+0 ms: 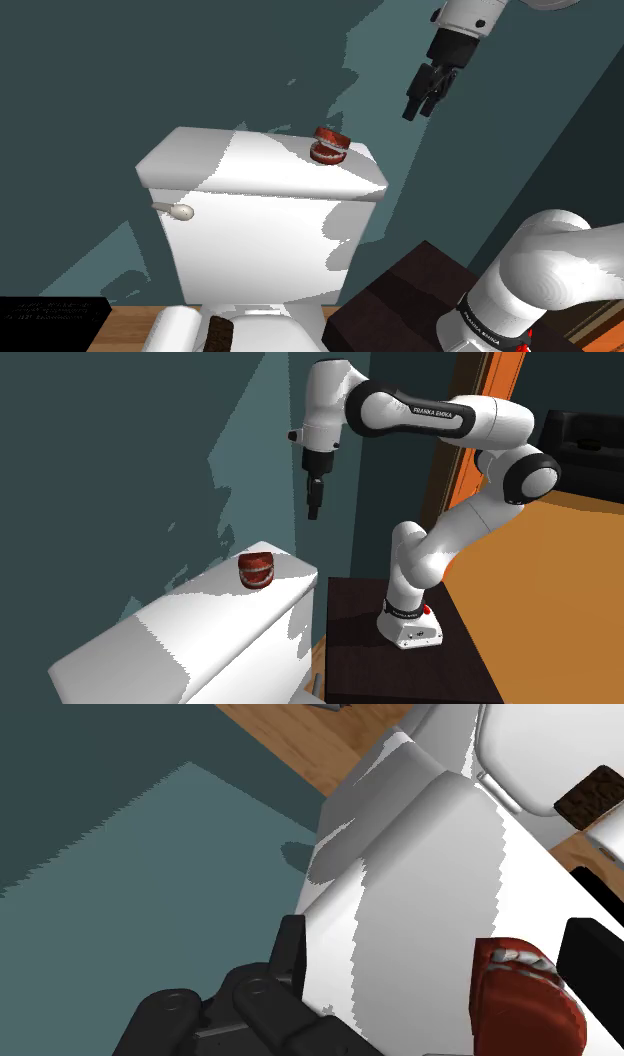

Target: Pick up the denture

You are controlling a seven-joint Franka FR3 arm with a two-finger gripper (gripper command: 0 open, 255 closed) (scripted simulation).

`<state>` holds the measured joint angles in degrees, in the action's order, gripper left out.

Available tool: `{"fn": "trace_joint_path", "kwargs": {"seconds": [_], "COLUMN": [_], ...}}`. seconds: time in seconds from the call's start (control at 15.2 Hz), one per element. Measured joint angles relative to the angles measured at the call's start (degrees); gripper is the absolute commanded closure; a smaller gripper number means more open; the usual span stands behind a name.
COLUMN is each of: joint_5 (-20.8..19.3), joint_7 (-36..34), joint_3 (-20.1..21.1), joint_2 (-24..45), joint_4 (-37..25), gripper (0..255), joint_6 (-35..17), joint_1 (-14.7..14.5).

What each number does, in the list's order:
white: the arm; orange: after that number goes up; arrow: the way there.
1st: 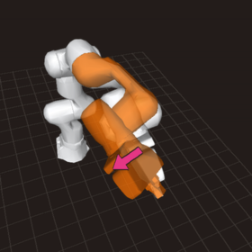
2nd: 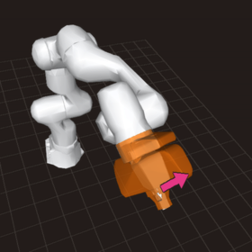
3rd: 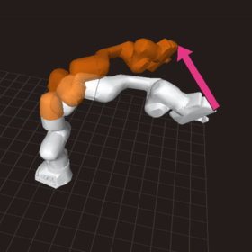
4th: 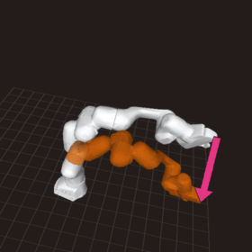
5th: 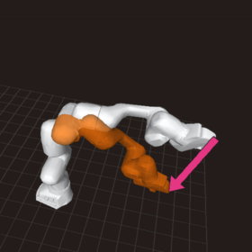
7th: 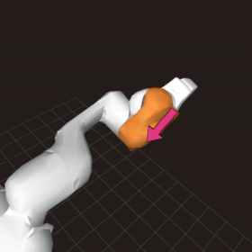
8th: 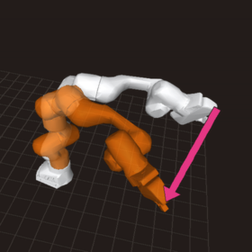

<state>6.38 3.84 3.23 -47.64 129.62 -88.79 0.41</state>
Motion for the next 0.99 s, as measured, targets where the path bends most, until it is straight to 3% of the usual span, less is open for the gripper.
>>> {"fn": "trace_joint_path", "kwargs": {"seconds": [0.33,0.99], "joint_5": [1.54,3.21], "joint_7": [-3.20,-13.86], "joint_3": [2.59,9.81], "joint_2": [6.24,31.09], "joint_4": [-3.14,-20.27], "gripper": [0,0], "joint_6": [-1.31,-3.28], "joint_1": [-0.15,-0.23]}}
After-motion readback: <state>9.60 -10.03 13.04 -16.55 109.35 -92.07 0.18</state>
